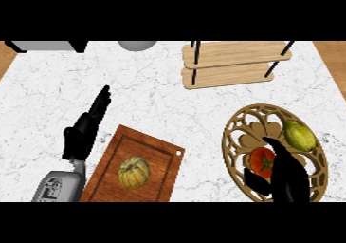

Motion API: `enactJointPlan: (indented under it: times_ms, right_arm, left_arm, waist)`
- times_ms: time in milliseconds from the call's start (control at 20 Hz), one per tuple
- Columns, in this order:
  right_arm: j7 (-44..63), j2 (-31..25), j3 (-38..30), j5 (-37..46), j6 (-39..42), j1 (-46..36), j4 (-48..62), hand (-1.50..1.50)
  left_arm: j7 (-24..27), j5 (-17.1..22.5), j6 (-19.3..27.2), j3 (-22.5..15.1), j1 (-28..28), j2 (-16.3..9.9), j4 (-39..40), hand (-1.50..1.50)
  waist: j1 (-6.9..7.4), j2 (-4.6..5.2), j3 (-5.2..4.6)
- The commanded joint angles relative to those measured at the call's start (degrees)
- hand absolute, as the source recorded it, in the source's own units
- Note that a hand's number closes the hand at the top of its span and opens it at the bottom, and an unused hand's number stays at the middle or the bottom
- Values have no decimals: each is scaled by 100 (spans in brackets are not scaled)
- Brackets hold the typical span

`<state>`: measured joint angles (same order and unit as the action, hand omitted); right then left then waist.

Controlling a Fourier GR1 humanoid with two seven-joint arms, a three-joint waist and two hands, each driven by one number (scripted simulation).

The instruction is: Pick the tomato from the placemat and place it in the tiered shelf

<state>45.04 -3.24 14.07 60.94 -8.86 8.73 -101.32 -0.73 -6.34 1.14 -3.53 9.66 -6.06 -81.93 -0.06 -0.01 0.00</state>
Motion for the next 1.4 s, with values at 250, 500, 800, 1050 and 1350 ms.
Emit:
enactJointPlan:
  times_ms: [250, 500, 800, 1050, 1350]
  right_arm:
    - [-15, -44, 137, 567, 43, -104, 152, 150]
    - [93, 149, 508, 958, -161, 102, -240, 150]
    - [241, 319, 2485, 212, 1153, -1434, 831, 150]
    - [817, 323, 3006, -1102, 10, -2737, 1081, 150]
    - [1875, 324, 3679, -1007, -974, -3477, 36, 150]
  left_arm:
    - [-436, 3, -167, 88, -77, -16, -449, 0]
    - [224, -115, -97, 161, -31, 91, 95, 0]
    - [-15, -131, -263, -69, 263, 98, 81, 0]
    - [-280, -168, -32, -62, 292, 287, -24, 0]
    - [14, -107, -192, 90, 45, 53, 13, 0]
  waist:
    - [6, -2, 0]
    - [-6, -1, -1]
    - [491, 89, -2]
    - [235, 28, 6]
    - [115, -14, -3]
